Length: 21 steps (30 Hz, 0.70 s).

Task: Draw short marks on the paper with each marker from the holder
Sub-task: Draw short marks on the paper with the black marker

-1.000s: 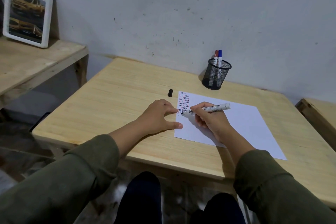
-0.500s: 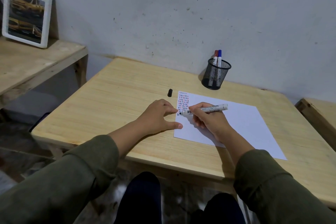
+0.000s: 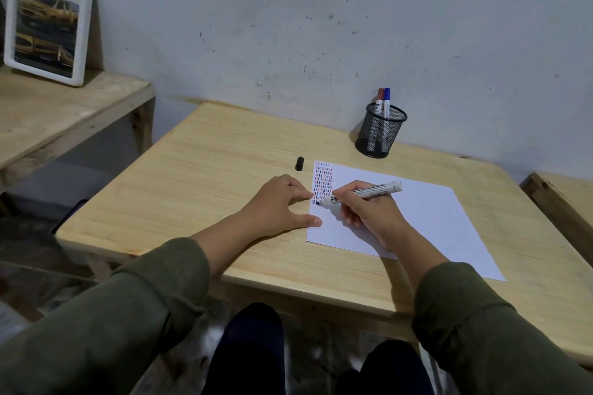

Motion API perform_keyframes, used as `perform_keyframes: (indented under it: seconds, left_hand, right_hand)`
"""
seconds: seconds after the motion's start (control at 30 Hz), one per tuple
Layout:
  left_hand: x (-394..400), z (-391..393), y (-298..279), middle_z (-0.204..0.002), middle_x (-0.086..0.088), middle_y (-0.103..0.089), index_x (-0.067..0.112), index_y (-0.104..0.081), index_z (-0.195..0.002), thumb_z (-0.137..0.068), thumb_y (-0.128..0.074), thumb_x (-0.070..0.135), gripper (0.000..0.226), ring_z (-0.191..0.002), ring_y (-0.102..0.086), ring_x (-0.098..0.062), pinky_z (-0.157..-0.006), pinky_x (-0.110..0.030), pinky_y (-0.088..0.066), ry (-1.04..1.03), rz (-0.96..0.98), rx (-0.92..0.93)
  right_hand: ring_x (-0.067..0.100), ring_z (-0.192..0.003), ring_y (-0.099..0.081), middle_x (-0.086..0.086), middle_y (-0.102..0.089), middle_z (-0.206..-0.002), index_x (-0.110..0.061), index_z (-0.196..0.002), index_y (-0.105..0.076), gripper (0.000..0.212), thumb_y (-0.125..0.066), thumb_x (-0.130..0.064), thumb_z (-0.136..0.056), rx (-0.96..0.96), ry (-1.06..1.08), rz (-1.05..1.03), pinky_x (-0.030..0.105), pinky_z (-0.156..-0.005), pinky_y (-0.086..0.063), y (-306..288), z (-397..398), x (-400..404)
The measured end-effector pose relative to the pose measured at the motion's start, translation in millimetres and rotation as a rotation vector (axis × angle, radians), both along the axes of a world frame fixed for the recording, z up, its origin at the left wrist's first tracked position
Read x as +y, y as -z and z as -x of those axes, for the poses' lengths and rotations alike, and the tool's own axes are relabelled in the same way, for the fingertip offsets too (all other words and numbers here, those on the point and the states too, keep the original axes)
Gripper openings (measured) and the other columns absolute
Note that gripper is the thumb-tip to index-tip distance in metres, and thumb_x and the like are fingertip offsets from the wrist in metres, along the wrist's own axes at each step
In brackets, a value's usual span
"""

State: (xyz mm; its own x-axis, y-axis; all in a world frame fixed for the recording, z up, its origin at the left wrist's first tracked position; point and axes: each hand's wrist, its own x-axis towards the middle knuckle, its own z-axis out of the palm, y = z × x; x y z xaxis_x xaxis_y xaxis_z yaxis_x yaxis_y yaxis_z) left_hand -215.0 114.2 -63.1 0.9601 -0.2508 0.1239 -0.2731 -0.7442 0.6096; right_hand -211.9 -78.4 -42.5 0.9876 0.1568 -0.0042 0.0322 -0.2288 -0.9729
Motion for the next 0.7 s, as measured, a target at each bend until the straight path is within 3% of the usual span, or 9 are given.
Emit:
perform_keyframes:
  seconds: [0.1,0.27,0.37,0.43,0.57,0.7]
  left_hand:
    - [0,0,0,-0.122,0.005,-0.051,0.022,-0.060,-0.122,-0.067,-0.075,0.047,0.062,-0.113,-0.045,-0.007,-0.089,-0.013,-0.029,0.000,0.015,0.003]
    - [1,-7,-8,-0.110,0.006,-0.050,0.018,-0.062,-0.113,-0.074,-0.074,0.033,0.044,-0.088,-0.052,-0.002,-0.069,0.008,-0.033,-0.122,0.240,-0.070]
    - [1,-24,-14,-0.119,-0.003,-0.054,0.022,-0.060,-0.118,-0.082,-0.066,0.023,0.036,-0.093,-0.049,-0.008,-0.076,-0.002,-0.030,-0.198,0.187,-0.162]
    - [0,-37,-18,-0.125,-0.003,-0.053,0.024,-0.058,-0.122,-0.085,-0.060,0.017,0.038,-0.100,-0.050,-0.011,-0.082,-0.012,-0.033,-0.244,0.191,-0.121]
    - [-5,-60,-23,-0.131,-0.004,-0.053,0.026,-0.055,-0.127,-0.088,-0.056,0.014,0.041,-0.114,-0.052,-0.018,-0.084,-0.018,-0.036,-0.264,0.132,-0.039]
    - [-10,-72,-22,-0.115,-0.008,-0.066,0.018,-0.063,-0.118,-0.088,-0.056,0.016,0.031,-0.097,-0.059,-0.020,-0.077,-0.019,-0.038,-0.253,0.040,0.017]
  right_hand:
    - [0.013,-0.043,-0.049,0.005,-0.058,-0.052,-0.004,-0.081,-0.064,0.011,-0.061,-0.013,-0.088,0.007,0.023,-0.069,0.019,-0.043,-0.037,0,-1,0]
    - [0.013,-0.047,-0.049,0.003,-0.057,-0.057,-0.018,-0.093,-0.068,0.012,-0.060,-0.011,-0.087,-0.007,0.050,-0.173,0.019,-0.045,-0.036,-3,-11,-4]
    - [0.013,-0.047,-0.048,0.004,-0.057,-0.058,-0.018,-0.096,-0.067,0.016,-0.060,-0.008,-0.087,-0.016,0.049,-0.227,0.022,-0.046,-0.034,-11,-19,-6]
    - [0.012,-0.046,-0.046,0.002,-0.056,-0.056,-0.015,-0.096,-0.067,0.016,-0.060,-0.005,-0.086,-0.019,0.053,-0.263,0.022,-0.046,-0.033,-16,-24,-7]
    - [0.013,-0.046,-0.045,0.002,-0.055,-0.055,-0.013,-0.095,-0.067,0.015,-0.060,-0.004,-0.086,-0.020,0.055,-0.274,0.022,-0.047,-0.033,-23,-32,-14]
    - [0.012,-0.045,-0.045,0.000,-0.055,-0.053,-0.013,-0.094,-0.066,0.015,-0.059,-0.003,-0.086,-0.016,0.068,-0.283,0.022,-0.046,-0.033,-26,-43,-21]
